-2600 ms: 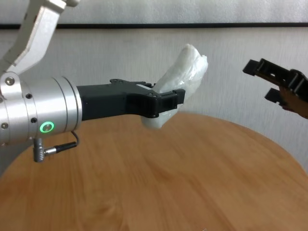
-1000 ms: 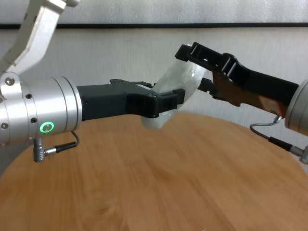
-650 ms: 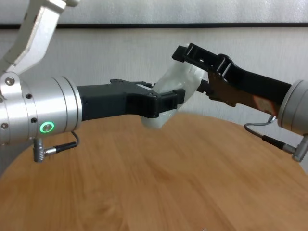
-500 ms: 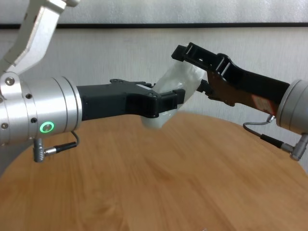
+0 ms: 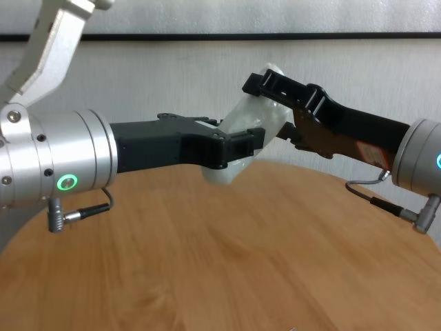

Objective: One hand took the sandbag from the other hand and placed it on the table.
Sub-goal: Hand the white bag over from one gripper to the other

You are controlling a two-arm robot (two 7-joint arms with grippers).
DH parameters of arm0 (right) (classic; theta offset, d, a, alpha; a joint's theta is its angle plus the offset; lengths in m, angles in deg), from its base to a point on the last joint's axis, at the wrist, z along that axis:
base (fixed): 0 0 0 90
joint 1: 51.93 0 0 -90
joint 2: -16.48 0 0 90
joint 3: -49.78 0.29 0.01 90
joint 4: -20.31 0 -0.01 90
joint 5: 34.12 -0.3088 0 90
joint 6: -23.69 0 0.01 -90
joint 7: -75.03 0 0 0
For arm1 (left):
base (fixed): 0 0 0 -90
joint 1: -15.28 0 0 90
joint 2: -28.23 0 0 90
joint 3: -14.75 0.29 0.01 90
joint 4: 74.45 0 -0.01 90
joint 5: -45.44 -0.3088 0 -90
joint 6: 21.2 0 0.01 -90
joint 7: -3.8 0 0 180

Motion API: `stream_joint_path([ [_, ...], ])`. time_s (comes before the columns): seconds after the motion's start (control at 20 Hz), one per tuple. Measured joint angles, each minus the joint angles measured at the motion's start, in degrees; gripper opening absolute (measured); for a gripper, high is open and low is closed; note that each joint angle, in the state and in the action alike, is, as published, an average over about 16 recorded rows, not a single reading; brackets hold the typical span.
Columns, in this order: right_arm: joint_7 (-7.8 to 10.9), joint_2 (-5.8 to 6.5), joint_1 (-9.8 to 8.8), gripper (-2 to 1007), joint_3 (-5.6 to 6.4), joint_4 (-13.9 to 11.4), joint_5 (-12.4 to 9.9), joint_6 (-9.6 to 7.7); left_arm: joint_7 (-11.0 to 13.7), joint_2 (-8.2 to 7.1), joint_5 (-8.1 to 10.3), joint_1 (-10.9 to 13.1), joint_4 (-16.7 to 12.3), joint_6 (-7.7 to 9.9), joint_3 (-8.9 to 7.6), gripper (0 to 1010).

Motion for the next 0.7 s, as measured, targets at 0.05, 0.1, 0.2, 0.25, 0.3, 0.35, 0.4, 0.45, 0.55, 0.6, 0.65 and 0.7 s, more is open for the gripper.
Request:
stream_joint_path([
  [0.05, -0.01, 0.02, 0.04, 1001, -0.04, 0.0, 0.0, -0.05, 0.0, 0.00, 0.00, 0.0, 0.0, 0.00, 0.00, 411],
  [0.1, -0.02, 0.03, 0.04, 1001, -0.05, 0.1, 0.0, -0.08, 0.0, 0.00, 0.00, 0.0, 0.0, 0.00, 0.00, 411],
  [0.2, -0.02, 0.04, 0.03, 995, -0.03, 0.0, 0.0, -0.09, 0.0, 0.00, 0.00, 0.0, 0.0, 0.00, 0.00, 411],
  [0.25, -0.02, 0.05, 0.01, 990, -0.01, 0.0, 0.0, -0.07, 0.0, 0.00, 0.00, 0.0, 0.0, 0.00, 0.00, 411],
  [0.3, -0.02, 0.05, -0.01, 984, 0.01, 0.0, 0.0, -0.06, 0.0, 0.00, 0.00, 0.0, 0.0, 0.00, 0.00, 411],
  [0.35, -0.02, 0.05, -0.03, 976, 0.03, 0.0, 0.0, -0.04, 0.0, 0.00, 0.00, 0.0, 0.0, 0.00, 0.00, 411],
  [0.4, -0.02, 0.06, -0.05, 965, 0.05, -0.1, 0.0, -0.03, 0.0, 0.00, 0.00, 0.0, 0.0, 0.00, 0.00, 411],
  [0.45, -0.02, 0.06, -0.07, 953, 0.07, -0.1, 0.0, -0.01, 0.0, 0.00, 0.00, 0.0, 0.0, 0.00, 0.00, 411],
  [0.55, -0.02, 0.07, -0.11, 923, 0.10, -0.1, 0.1, 0.03, 0.0, 0.00, 0.00, 0.0, 0.0, 0.00, 0.00, 411],
  [0.6, -0.01, 0.07, -0.12, 906, 0.12, -0.2, 0.1, 0.04, 0.0, 0.00, 0.00, 0.0, 0.0, 0.00, 0.00, 411],
  [0.65, -0.01, 0.07, -0.14, 886, 0.14, -0.2, 0.1, 0.06, 0.0, 0.00, 0.00, 0.0, 0.0, 0.00, 0.00, 411],
  [0.7, -0.01, 0.07, -0.16, 864, 0.16, -0.2, 0.1, 0.08, 0.0, 0.00, -0.01, 0.0, 0.0, 0.00, 0.00, 411],
])
